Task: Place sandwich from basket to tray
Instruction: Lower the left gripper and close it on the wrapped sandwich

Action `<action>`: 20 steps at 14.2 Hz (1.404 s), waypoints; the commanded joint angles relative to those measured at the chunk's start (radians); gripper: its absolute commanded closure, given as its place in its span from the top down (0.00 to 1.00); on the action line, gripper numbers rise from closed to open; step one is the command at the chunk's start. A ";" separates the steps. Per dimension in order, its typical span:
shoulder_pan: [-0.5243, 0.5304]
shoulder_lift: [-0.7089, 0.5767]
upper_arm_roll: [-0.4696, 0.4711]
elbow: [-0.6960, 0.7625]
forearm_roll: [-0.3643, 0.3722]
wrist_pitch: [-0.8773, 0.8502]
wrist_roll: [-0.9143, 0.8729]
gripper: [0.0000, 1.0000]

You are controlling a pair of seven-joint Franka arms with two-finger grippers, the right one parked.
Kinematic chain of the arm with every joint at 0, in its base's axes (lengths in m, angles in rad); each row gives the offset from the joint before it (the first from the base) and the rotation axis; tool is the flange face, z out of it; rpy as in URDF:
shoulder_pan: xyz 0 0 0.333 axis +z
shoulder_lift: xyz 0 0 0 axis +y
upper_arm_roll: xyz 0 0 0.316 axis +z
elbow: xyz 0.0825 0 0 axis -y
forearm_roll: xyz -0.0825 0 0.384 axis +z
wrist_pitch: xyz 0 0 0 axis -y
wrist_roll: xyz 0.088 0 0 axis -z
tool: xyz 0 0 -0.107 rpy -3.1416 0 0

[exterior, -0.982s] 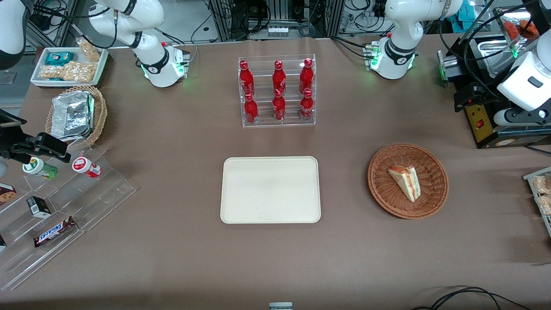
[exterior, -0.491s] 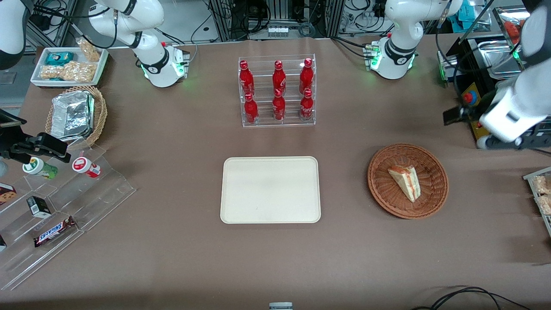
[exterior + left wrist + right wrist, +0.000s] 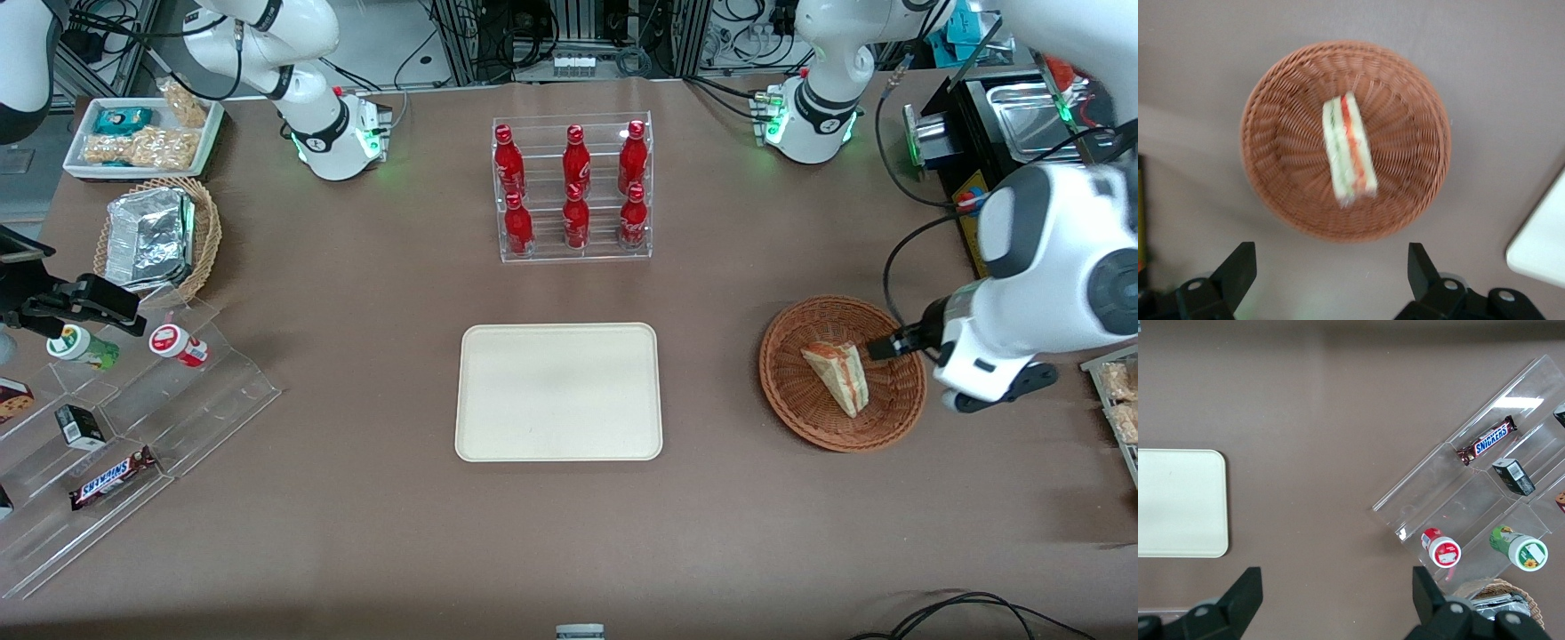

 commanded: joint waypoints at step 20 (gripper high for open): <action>0.008 0.056 0.002 -0.379 0.009 0.492 -0.344 0.20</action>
